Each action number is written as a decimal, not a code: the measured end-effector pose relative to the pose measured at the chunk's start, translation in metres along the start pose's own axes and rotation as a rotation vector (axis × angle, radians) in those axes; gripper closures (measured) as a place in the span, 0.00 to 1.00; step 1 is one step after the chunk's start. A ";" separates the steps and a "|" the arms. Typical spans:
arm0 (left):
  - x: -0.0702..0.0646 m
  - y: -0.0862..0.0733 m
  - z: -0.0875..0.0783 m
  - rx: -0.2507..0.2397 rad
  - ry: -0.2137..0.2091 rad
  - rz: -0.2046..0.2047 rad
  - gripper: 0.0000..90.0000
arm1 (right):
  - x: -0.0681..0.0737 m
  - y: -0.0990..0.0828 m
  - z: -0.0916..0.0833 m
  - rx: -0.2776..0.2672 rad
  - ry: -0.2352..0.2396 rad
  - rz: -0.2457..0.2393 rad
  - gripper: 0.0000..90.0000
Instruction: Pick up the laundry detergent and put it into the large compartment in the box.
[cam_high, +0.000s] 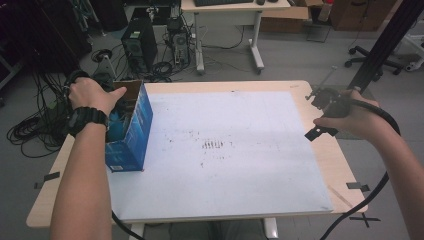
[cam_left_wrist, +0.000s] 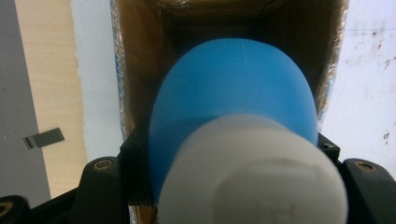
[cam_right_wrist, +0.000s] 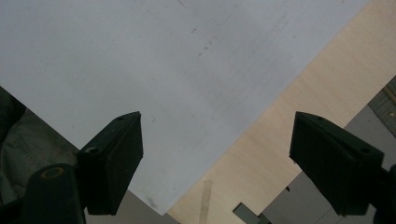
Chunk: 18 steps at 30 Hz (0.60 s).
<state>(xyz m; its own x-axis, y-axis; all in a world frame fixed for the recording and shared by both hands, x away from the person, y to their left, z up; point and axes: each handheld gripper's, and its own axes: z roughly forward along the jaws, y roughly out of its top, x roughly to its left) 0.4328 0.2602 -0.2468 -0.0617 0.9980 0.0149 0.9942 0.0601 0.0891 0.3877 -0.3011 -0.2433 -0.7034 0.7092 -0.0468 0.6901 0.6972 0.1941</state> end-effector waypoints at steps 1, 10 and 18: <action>0.000 0.000 0.000 0.000 0.000 0.000 0.42 | 0.000 0.000 0.000 0.000 0.000 0.000 0.19; 0.001 -0.001 0.009 0.017 -0.001 0.004 0.42 | 0.001 0.000 0.002 0.000 0.002 -0.005 0.19; 0.000 0.000 0.019 0.024 0.000 0.007 0.42 | 0.001 -0.001 0.003 0.004 0.003 0.001 0.19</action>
<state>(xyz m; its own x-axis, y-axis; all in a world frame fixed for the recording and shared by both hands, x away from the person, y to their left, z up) 0.4340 0.2604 -0.2654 -0.0546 0.9984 0.0155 0.9965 0.0535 0.0647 0.3869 -0.3011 -0.2464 -0.7035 0.7094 -0.0436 0.6912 0.6972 0.1903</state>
